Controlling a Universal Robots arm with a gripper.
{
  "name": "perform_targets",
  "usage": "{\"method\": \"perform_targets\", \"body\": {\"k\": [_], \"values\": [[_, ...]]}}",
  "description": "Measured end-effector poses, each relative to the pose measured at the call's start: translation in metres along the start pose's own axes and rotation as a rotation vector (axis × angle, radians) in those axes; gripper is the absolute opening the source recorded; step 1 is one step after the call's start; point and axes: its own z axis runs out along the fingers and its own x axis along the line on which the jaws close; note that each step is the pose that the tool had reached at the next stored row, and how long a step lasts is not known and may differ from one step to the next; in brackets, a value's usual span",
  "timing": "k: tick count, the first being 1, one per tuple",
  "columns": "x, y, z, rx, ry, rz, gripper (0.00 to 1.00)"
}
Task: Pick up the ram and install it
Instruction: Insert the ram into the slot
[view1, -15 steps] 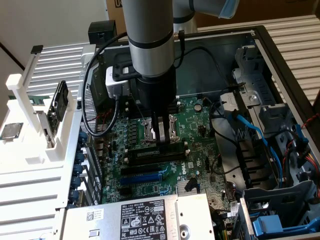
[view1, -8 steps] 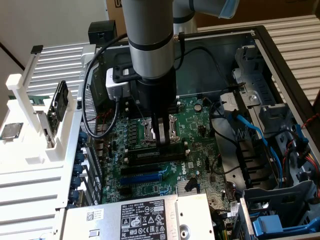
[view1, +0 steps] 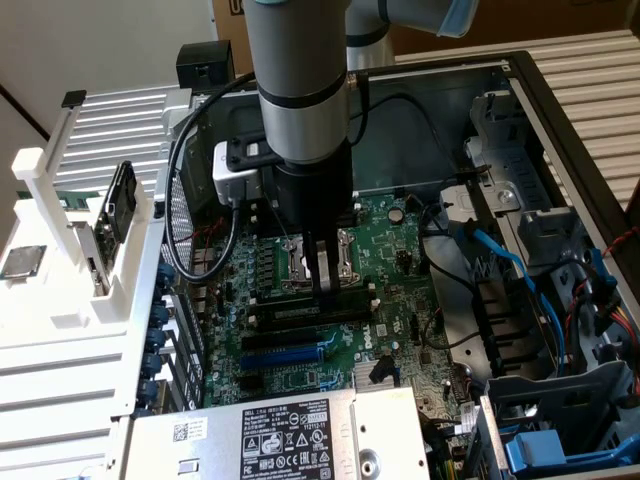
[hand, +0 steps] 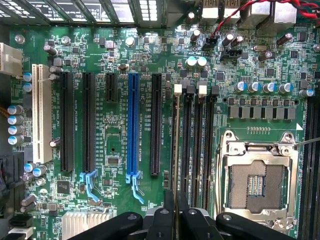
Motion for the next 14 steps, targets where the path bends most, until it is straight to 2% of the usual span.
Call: {"method": "perform_targets", "body": {"k": [6, 7, 11, 14], "values": [[0.0, 0.0, 0.0001, 0.0001, -0.0001, 0.0, 0.15], [0.0, 0.0, 0.0001, 0.0001, -0.0001, 0.0, 0.21], [0.0, 0.0, -0.0001, 0.0001, 0.0014, 0.0, 0.21], [-0.0001, 0.0, -0.0049, 0.0001, 0.0019, 0.0, 0.21]]}}
